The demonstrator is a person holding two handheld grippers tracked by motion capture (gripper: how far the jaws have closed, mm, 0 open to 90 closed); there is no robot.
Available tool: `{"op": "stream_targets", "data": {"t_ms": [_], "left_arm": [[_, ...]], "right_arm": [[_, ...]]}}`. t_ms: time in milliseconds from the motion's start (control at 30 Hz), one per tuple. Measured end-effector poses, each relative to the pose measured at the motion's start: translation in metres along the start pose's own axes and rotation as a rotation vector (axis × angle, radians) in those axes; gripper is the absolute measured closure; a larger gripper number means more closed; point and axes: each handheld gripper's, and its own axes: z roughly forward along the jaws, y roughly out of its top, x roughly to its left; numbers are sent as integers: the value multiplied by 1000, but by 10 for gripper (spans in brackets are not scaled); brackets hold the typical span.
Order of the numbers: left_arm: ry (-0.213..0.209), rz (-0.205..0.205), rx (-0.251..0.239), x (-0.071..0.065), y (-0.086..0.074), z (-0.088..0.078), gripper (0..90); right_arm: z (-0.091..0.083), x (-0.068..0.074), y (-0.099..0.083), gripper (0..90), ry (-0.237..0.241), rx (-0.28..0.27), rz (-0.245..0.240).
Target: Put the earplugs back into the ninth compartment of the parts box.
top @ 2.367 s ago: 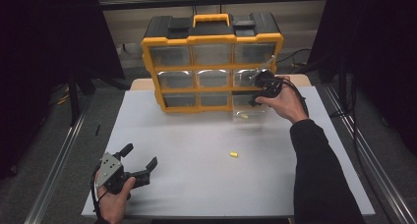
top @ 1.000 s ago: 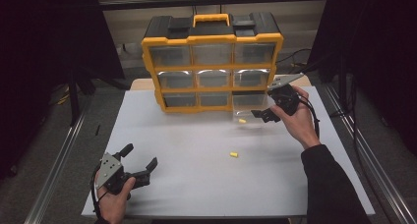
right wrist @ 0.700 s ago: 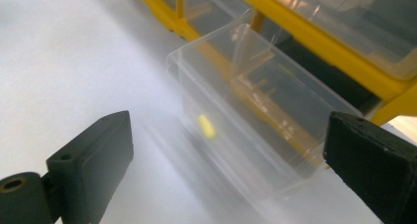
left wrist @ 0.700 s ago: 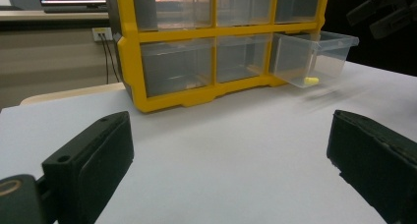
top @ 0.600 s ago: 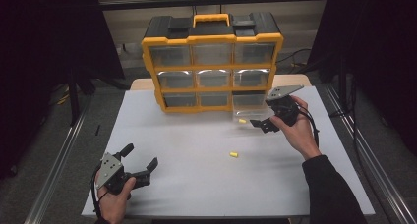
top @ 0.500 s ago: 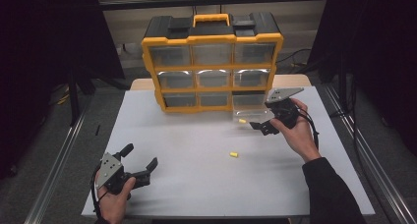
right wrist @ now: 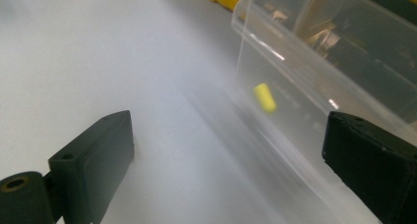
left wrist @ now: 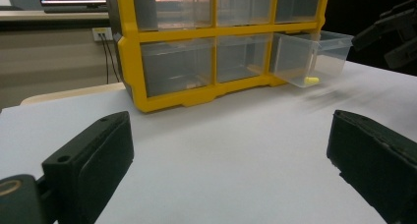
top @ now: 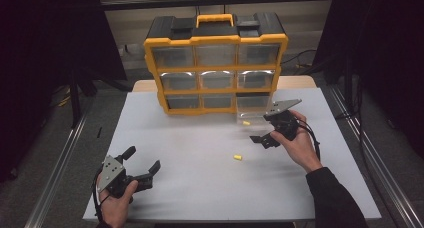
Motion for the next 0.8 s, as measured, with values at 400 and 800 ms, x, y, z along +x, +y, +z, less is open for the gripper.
{"op": "stream_targets", "data": {"t_ms": [400,800], "left_arm": [[1,-2,0,-1,0,1,38],[1,-2,1,1,-1,0,38]], "right_arm": [[16,11,-1,37,86,51,-32],[33,27,6,111,167,134,-88]]}}
